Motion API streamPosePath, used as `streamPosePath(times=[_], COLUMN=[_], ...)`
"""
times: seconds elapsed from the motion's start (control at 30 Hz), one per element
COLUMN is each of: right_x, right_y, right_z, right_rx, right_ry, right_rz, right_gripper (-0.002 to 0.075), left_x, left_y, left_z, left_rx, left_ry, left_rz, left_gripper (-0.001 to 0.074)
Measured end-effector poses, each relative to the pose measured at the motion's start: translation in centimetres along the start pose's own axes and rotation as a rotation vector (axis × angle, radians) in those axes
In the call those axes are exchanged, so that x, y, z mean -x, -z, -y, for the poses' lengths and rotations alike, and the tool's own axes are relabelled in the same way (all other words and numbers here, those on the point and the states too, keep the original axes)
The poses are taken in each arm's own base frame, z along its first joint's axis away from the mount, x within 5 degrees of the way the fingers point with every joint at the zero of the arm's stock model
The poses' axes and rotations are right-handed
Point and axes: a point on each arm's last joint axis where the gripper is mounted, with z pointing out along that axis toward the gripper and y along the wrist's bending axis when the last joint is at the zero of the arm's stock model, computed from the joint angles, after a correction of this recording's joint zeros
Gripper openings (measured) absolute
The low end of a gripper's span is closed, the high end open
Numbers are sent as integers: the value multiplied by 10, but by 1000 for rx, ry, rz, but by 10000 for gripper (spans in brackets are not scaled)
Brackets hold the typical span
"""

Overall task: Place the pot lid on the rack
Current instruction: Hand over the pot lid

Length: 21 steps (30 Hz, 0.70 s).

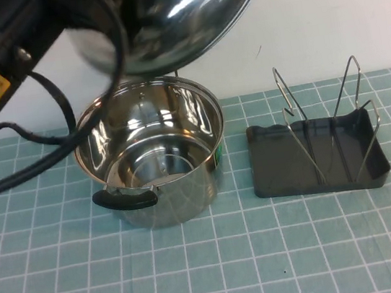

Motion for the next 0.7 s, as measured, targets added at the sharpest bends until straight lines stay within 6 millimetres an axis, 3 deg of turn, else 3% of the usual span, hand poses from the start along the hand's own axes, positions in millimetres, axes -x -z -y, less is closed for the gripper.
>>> streamPosePath(times=[0.1,0.23,0.33,0.47,0.6,0.7], right_x=[10,15,15,14,14,14], right_y=[1,2,2,3,3,3], right_z=[-10,-14,-15,-17,-18,-18], right_rx=[115,156,179,203,216,219], right_ry=[-69,-146,-201,-302,-380,-429], right_rz=[104,142,137,118,107,102], right_gripper=[-1,0,46,234,443,503], left_x=[6,1,-3,-8,-13,-16], left_y=[-4,-13,-18,-20,-20,-20], left_z=[21,55,83,120,146,163], left_rx=[-105,-228,-308,-406,-442,-485], left_ry=[103,191,214,169,140,103], left_rz=[64,67,73,78,67,74], left_gripper=[332,332,332,332,331,331])
